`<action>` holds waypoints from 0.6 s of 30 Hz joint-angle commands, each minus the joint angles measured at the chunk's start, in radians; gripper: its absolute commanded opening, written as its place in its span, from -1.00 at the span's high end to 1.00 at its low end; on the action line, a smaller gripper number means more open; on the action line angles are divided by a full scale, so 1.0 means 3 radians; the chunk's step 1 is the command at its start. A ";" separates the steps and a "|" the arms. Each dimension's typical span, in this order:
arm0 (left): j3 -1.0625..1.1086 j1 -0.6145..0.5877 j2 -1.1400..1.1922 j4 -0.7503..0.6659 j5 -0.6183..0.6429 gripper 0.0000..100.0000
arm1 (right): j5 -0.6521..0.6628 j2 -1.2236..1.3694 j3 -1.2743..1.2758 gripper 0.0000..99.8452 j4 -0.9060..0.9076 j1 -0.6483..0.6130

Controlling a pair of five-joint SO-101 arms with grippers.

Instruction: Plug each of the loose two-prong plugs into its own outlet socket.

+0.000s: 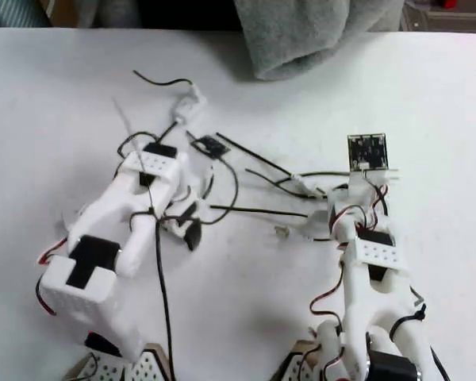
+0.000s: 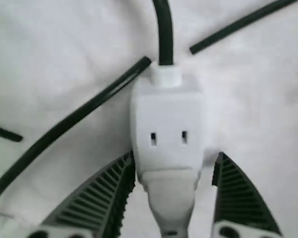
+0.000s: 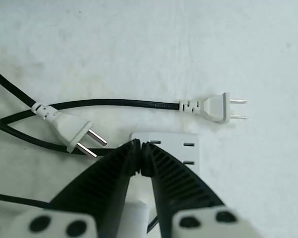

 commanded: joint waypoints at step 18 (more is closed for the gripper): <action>-0.0005 0.0059 -0.0059 -0.0445 0.0220 0.82 | 0.0041 -0.0110 -0.0015 0.96 -0.0069 -0.0033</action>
